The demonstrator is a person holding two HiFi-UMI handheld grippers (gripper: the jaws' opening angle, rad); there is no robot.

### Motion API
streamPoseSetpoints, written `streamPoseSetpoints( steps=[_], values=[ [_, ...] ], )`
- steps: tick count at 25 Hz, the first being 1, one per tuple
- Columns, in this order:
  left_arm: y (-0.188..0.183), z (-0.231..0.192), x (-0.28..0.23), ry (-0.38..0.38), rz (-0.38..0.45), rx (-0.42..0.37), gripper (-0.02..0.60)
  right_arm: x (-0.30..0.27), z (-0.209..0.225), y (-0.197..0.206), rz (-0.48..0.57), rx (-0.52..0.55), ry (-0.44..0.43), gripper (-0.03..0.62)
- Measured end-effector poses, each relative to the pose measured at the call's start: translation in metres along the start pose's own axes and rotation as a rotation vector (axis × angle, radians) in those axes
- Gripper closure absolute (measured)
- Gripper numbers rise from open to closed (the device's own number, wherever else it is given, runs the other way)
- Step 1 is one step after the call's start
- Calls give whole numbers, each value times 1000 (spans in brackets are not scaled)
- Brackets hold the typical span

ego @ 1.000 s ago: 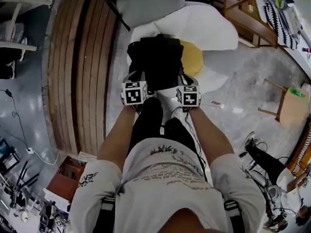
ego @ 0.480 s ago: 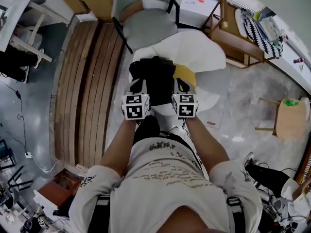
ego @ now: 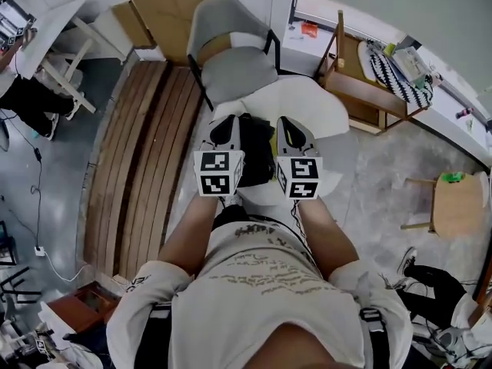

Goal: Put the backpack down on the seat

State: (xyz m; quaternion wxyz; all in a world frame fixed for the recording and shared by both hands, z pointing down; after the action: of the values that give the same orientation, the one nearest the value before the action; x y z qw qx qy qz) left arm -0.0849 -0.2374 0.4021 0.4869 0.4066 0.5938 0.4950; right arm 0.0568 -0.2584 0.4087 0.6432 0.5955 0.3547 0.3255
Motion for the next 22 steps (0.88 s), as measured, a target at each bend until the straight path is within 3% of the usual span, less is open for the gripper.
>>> streamPoseSetpoints(
  steps=[6, 12, 17, 22],
  values=[
    [-55, 6, 23, -30, 119, -60, 558, 20, 11, -57, 123, -53, 23, 568],
    [-87, 4, 31, -54, 148, -61, 558, 35, 15, -106, 220, 28, 23, 569],
    [-112, 10, 35, -58, 190, -91, 558, 38, 11, -123, 245, 29, -9, 569],
    [-113, 4, 42, -75, 188, -79, 558, 39, 2, -130, 263, 26, -22, 569]
  ],
)
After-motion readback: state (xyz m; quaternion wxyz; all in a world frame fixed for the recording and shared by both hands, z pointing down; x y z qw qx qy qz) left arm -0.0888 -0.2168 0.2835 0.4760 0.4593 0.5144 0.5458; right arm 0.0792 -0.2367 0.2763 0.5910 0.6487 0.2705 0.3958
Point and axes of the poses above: the fingertips, and each gripper's own axes: x backward along the fingers, z to its right, y out of its underside, the point moved 3 cm from there along x, backward along the fingers, and after that the axes turned 9 degrees about z, right-handed, at the moved point
